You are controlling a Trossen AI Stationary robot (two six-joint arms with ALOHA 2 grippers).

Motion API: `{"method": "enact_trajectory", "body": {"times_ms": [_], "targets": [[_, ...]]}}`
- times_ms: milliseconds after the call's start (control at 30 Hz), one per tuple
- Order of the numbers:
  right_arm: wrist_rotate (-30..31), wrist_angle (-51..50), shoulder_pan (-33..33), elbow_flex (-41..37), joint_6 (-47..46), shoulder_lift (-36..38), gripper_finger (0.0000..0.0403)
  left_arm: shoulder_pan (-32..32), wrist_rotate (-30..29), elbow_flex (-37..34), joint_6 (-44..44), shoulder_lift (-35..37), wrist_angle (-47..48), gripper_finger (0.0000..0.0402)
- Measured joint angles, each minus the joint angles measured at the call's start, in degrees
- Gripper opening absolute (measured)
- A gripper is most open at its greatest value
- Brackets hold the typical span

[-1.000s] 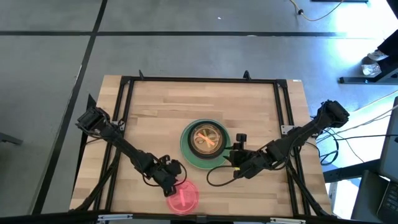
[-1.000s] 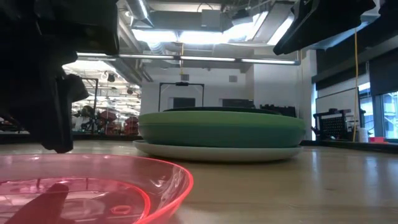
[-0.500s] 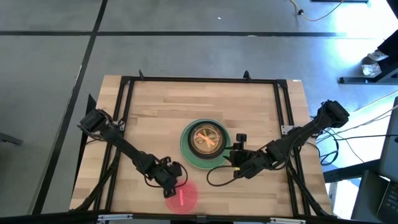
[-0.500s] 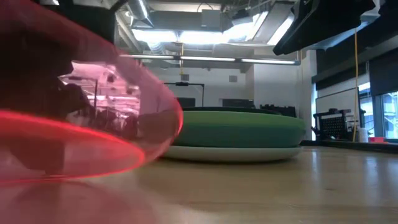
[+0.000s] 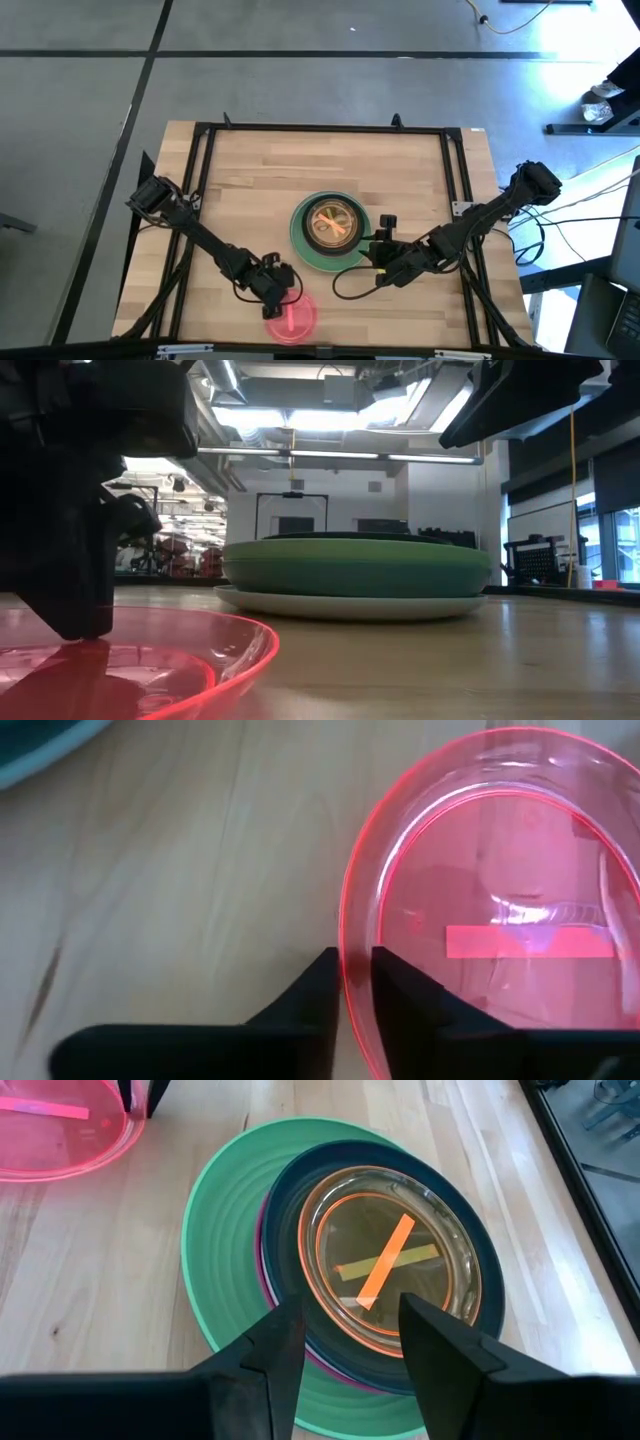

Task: Stack plastic plates
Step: Stack the light pink plate on top of the orange plate

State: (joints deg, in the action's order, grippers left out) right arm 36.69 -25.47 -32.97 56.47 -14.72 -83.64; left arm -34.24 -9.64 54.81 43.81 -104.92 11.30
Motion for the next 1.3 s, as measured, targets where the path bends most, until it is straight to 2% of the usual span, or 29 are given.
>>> {"method": "enact_trajectory", "body": {"times_ms": [167, 400, 767, 967, 1133, 1300], "targets": [[0.0, 0.0, 0.0, 0.0, 0.0, 0.0, 0.0154, 0.0, 0.2, 0.0, -3.6, -0.1, -0.5, 0.0007], [0.0, 0.0, 0.0, 0.0, 0.0, 0.0, 0.0154, 0.5, -1.8, -0.1, -6.8, 3.0, 0.8, 0.0002], [0.0, 0.0, 0.0, 0.0, 0.0, 0.0, 0.0154, 5.2, -15.8, -0.1, -18.0, 16.9, 2.6, 0.0001], [0.0, 0.1, 0.0, 0.0, 0.0, 0.0, 0.0154, 11.0, -25.6, -0.1, -23.0, 20.7, 1.5, 0.0001], [0.0, 0.4, 0.0, 0.0, 0.0, 0.0, 0.0154, 18.6, -26.5, -0.1, -26.7, 20.6, -3.3, 0.0001], [1.0, 0.4, 0.0, 0.0, 0.0, 0.0, 0.0154, 25.6, -21.9, -0.1, -31.5, 18.7, -8.4, 0.0001]]}}
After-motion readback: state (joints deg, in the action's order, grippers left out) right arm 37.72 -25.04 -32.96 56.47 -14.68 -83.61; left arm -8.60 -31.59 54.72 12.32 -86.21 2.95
